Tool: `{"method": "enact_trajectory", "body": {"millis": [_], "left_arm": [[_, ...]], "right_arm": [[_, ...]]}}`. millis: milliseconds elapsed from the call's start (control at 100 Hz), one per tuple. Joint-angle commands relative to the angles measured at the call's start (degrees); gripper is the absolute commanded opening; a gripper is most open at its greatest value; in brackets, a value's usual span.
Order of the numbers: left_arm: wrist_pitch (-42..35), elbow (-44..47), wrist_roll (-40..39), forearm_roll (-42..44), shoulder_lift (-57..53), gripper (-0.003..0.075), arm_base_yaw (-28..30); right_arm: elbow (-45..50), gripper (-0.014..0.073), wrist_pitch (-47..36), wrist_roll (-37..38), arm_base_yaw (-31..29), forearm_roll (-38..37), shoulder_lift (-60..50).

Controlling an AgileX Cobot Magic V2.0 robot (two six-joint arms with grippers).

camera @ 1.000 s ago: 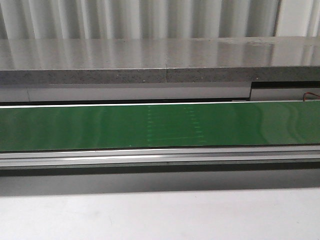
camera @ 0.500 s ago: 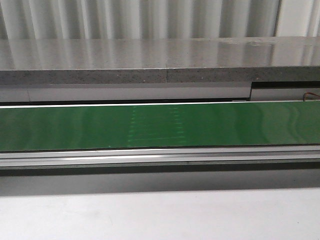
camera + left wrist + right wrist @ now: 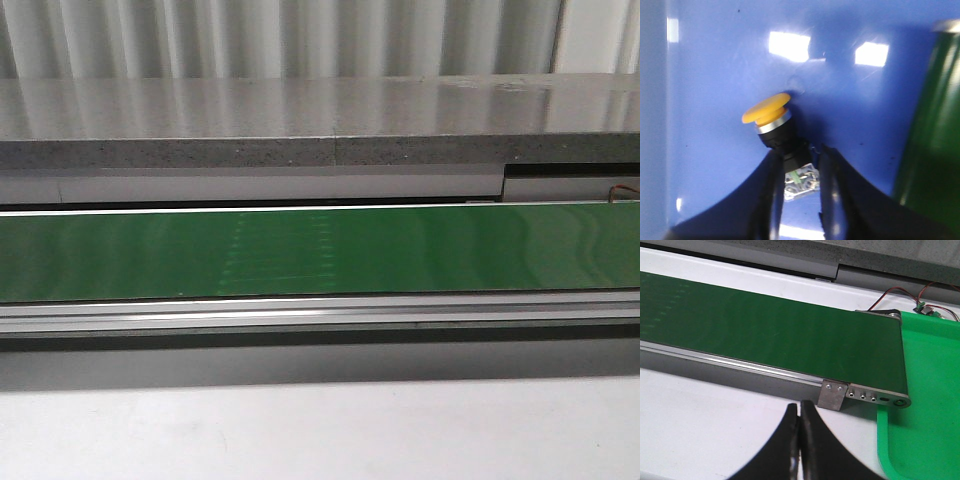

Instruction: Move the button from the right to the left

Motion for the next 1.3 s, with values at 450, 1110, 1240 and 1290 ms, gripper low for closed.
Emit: {"method": "enact_trajectory", "body": {"millis": [450, 1110, 1240, 1290], "left_arm": [[-12.53, 11.38, -0.09, -11.04, -26.1, -0.002, -11.19], [-28.85, 38.52, -0.09, -11.25, -64.7, -0.002, -24.03], [-29.19, 42.71, -0.09, -11.25, -73.74, -0.002, -24.03], [-29.49, 44.07, -0.09, -11.25, -76.84, -0.002, -24.03]], "right_arm": [[-1.22, -0.0066, -4.37, -0.57, 0.04, 0.28, 0.66], [-1.22, -0.0066, -4.37, -0.57, 0.04, 0.28, 0.66], [-1.22, -0.0066, -4.37, -0.57, 0.04, 0.28, 0.66], [-1.22, -0.0066, -4.37, -0.57, 0.04, 0.28, 0.66]]}}
